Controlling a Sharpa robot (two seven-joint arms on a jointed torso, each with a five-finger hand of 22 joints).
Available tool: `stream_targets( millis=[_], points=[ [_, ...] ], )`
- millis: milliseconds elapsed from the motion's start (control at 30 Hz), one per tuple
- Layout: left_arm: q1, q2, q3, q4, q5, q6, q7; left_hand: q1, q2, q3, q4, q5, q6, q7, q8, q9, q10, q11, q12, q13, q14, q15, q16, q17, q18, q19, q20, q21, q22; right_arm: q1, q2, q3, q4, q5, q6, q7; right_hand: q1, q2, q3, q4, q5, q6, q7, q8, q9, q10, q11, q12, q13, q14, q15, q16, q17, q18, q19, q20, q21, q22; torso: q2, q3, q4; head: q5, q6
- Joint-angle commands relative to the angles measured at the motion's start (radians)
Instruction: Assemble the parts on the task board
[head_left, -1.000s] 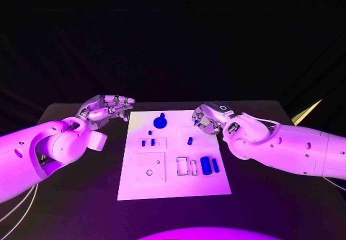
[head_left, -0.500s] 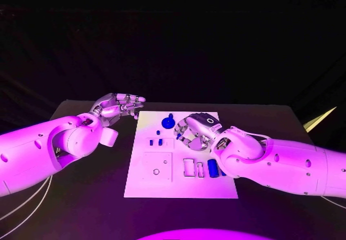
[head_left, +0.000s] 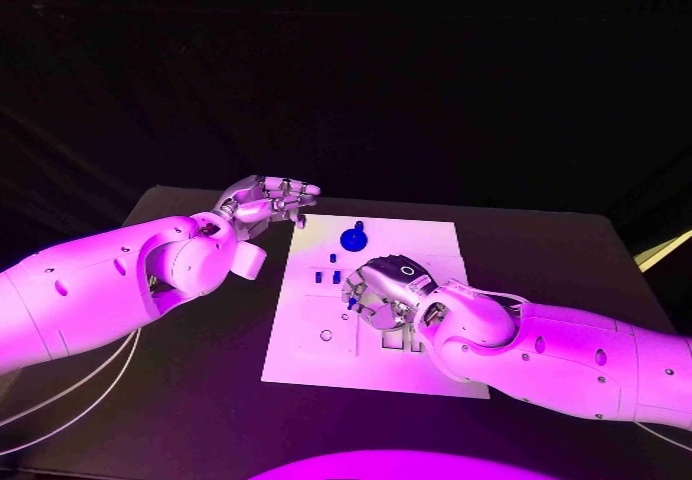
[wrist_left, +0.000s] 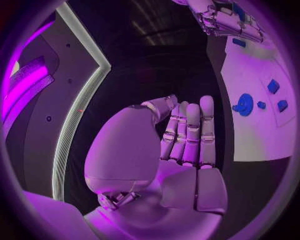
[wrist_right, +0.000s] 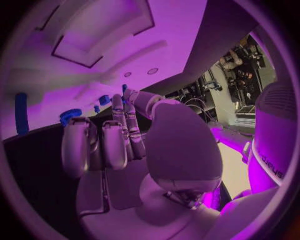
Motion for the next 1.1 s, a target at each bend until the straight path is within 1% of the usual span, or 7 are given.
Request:
stream_targets(
  millis=[33, 233, 267, 433, 600, 767, 1100],
  points=[
    [0.001, 0.006, 0.001, 0.0, 0.001, 0.0, 0.001, -0.015, 0.008, 0.005, -0.01, 0.0, -0.011, -0.004, 0.013, 0.017, 0.005, -0.003, 0.005, 0.015, 0.011, -0.002, -0.015, 0.01, -0.03, 0.015, 0.0, -0.014, -0.015, -0.009, 0.007, -0.001, -0.008, -0.01, 0.01, -0.005, -0.007, 0.039, 0.053, -0.025, 0.015, 0.012, 0.007, 0.02, 0.03, 0.05, -0.035, 0.008, 0.018, 0.044, -0.01, -0.007, -0.005, -0.013, 0.041, -0.006, 0.013, 0.171, 0.001, 0.0, -0.0011, 0.011, -0.006],
    [0.001, 0.01, 0.001, -0.003, 0.001, 0.007, -0.005, -0.016, 0.008, 0.005, -0.01, 0.0, -0.011, -0.004, 0.014, 0.018, 0.005, -0.004, 0.005, 0.015, 0.011, -0.002, -0.016, 0.011, -0.03, 0.015, 0.0, -0.014, -0.015, -0.018, 0.018, -0.001, -0.018, -0.016, 0.004, -0.008, -0.008, 0.039, 0.054, -0.025, 0.015, 0.012, 0.007, 0.02, 0.031, 0.05, -0.035, 0.008, 0.018, 0.045, -0.01, -0.007, -0.004, -0.013, 0.041, -0.006, 0.014, 0.172, 0.003, 0.0022, -0.001, 0.014, -0.012],
    [0.001, 0.01, 0.001, -0.003, 0.001, 0.008, -0.006, -0.016, 0.008, 0.005, -0.01, 0.0, -0.011, -0.004, 0.014, 0.018, 0.005, -0.004, 0.005, 0.015, 0.011, -0.002, -0.016, 0.011, -0.03, 0.015, 0.0, -0.014, -0.015, -0.019, 0.02, -0.001, -0.019, -0.017, 0.004, -0.009, -0.008, 0.039, 0.054, -0.025, 0.015, 0.012, 0.007, 0.02, 0.031, 0.05, -0.035, 0.008, 0.018, 0.045, -0.01, -0.007, -0.004, -0.013, 0.041, -0.006, 0.014, 0.172, 0.003, 0.0017, -0.0004, 0.016, -0.016],
    [0.002, 0.011, 0.001, -0.006, 0.002, 0.012, -0.009, -0.017, 0.008, 0.004, -0.01, 0.0, -0.011, -0.004, 0.014, 0.019, 0.005, -0.003, 0.005, 0.016, 0.012, -0.002, -0.016, 0.011, -0.03, 0.015, 0.0, -0.014, -0.015, -0.024, 0.029, -0.002, -0.028, -0.018, 0.003, -0.011, -0.008, 0.039, 0.054, -0.025, 0.015, 0.012, 0.007, 0.02, 0.031, 0.05, -0.035, 0.008, 0.018, 0.045, -0.01, -0.007, -0.004, -0.013, 0.041, -0.006, 0.014, 0.172, 0.002, 0.0006, 0.0, 0.021, -0.022],
    [0.002, 0.011, 0.001, -0.006, 0.002, 0.013, -0.01, -0.017, 0.008, 0.004, -0.01, 0.0, -0.011, -0.004, 0.014, 0.019, 0.005, -0.003, 0.005, 0.016, 0.012, -0.002, -0.016, 0.011, -0.03, 0.015, 0.0, -0.014, -0.015, -0.027, 0.033, -0.002, -0.03, -0.019, -0.001, -0.011, -0.009, 0.039, 0.054, -0.026, 0.015, 0.012, 0.008, 0.02, 0.031, 0.05, -0.034, 0.007, 0.018, 0.045, -0.01, -0.006, -0.004, -0.013, 0.041, -0.006, 0.012, 0.171, 0.002, 0.0013, -0.0023, 0.025, -0.023],
    [0.002, 0.01, 0.001, -0.007, 0.002, 0.013, -0.012, -0.017, 0.008, 0.004, -0.01, 0.0, -0.011, -0.004, 0.014, 0.019, 0.005, -0.003, 0.005, 0.016, 0.012, -0.002, -0.016, 0.011, -0.03, 0.015, 0.0, -0.014, -0.015, -0.029, 0.035, -0.002, -0.028, -0.019, 0.0, -0.01, -0.009, 0.039, 0.054, -0.026, 0.015, 0.012, 0.008, 0.02, 0.031, 0.05, -0.034, 0.007, 0.018, 0.045, -0.01, -0.006, -0.004, -0.013, 0.041, -0.006, 0.012, 0.171, 0.001, 0.0003, -0.0016, 0.025, -0.024],
    [0.002, 0.009, 0.001, -0.009, 0.002, 0.012, -0.014, -0.019, 0.009, 0.004, -0.009, 0.0, -0.012, -0.004, 0.015, 0.02, 0.005, -0.003, 0.006, 0.016, 0.012, -0.002, -0.017, 0.012, -0.03, 0.015, 0.0, -0.015, -0.016, -0.029, 0.036, -0.002, -0.028, -0.022, 0.023, -0.014, -0.01, 0.039, 0.054, -0.027, 0.014, 0.012, 0.008, 0.02, 0.032, 0.051, -0.034, 0.007, 0.018, 0.045, -0.009, -0.005, -0.002, -0.013, 0.041, -0.006, 0.015, 0.172, 0.002, 0.0006, -0.002, 0.027, -0.028]
  ],
)
